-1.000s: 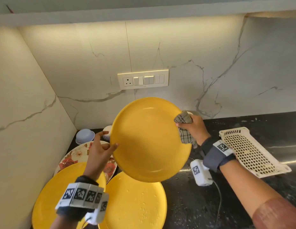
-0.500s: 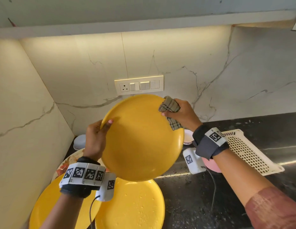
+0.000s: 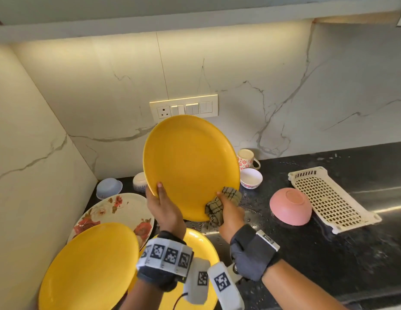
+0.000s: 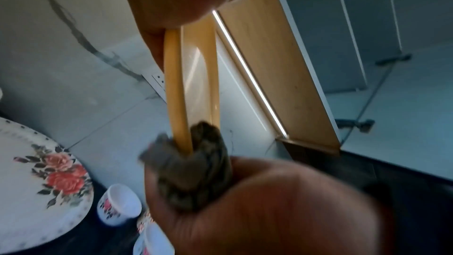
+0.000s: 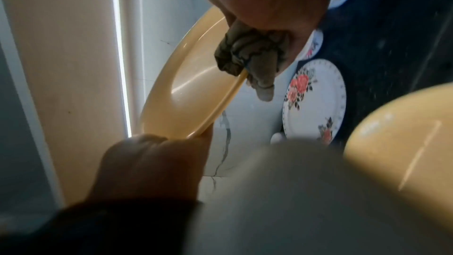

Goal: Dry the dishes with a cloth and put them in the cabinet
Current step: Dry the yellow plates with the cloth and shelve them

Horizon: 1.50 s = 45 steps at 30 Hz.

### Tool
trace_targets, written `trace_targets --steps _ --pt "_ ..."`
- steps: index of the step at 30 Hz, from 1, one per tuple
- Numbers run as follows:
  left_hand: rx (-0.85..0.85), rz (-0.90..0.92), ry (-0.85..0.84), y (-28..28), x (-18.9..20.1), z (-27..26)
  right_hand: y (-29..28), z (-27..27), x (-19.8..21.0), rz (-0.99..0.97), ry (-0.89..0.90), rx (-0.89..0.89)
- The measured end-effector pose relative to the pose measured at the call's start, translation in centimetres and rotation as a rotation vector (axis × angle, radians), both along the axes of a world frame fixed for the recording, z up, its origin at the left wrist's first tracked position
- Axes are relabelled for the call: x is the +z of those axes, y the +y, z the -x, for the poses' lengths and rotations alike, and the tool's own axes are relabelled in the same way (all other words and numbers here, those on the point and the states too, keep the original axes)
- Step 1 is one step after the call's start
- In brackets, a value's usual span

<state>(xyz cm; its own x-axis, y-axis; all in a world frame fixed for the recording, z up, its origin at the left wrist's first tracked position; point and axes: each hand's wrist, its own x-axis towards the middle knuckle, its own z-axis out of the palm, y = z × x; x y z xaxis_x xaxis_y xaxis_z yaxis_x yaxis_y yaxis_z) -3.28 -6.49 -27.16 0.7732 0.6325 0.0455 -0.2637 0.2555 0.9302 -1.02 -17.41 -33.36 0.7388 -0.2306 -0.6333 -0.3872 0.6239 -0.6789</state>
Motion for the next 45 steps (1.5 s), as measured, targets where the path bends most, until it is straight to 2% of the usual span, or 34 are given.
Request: trace_targets --steps 2,5,8,10,13,15,17,19,22,27,32,35,37,39,41,43,45 --pt "-0.107 0.013 0.019 -0.9 -0.9 0.8 0.0 0.4 -0.8 -0.074 0.05 0.052" --pt "-0.39 -0.001 0.093 -0.5 -2.0 1.7 -1.0 0.3 -1.4 -0.092 0.067 0.171" --pt "-0.567 -0.258 0.038 1.9 -3.2 2.2 -3.3 -0.7 -0.5 0.036 0.087 0.222" --pt "-0.546 -0.552 0.021 3.8 -3.5 2.3 -4.9 -1.5 0.8 0.112 0.095 0.267" --pt "-0.353 -1.195 0.07 6.3 -4.6 2.1 -6.6 -1.7 3.0 0.168 0.064 0.381" --pt "-0.232 -1.432 0.018 7.7 -4.2 1.9 -7.6 -1.7 4.6 0.267 0.04 0.448" --pt "-0.22 -1.639 -0.099 8.9 -3.3 1.5 -8.2 -1.9 5.9 0.338 0.043 0.508" --pt "-0.275 -1.768 -0.261 9.9 -3.1 1.0 -8.3 -2.0 6.8 0.387 0.063 0.555" --pt "-0.345 -1.774 -0.404 10.1 -4.2 1.2 -7.6 -1.9 6.5 0.424 0.049 0.528" --pt "-0.329 -1.892 -0.333 8.0 -4.8 2.3 -5.0 -0.5 3.7 0.446 -0.001 0.325" --pt "-0.376 -1.842 -0.17 5.7 -5.1 3.5 -2.5 1.4 2.5 0.392 0.002 0.302" --pt "-0.442 -1.72 -0.006 5.2 -5.1 4.2 -3.1 1.5 3.7 0.379 -0.088 0.309" --pt "-0.409 -1.608 0.118 5.4 -5.0 4.2 -4.3 1.3 4.8 0.3 -0.153 0.365" --pt "-0.339 -1.293 0.209 6.1 -5.1 3.7 -5.8 1.2 5.7 0.159 -0.261 0.39" --pt "-0.401 -0.927 0.275 6.8 -4.7 3.3 -7.2 1.0 6.0 0.04 -0.374 0.346" --pt "-0.47 -0.604 0.239 7.3 -3.9 3.1 -8.2 1.0 6.3 -0.056 -0.442 0.248" --pt "-0.538 -0.378 0.215 7.6 -2.9 2.9 -8.7 0.9 6.5 -0.146 -0.464 0.166"
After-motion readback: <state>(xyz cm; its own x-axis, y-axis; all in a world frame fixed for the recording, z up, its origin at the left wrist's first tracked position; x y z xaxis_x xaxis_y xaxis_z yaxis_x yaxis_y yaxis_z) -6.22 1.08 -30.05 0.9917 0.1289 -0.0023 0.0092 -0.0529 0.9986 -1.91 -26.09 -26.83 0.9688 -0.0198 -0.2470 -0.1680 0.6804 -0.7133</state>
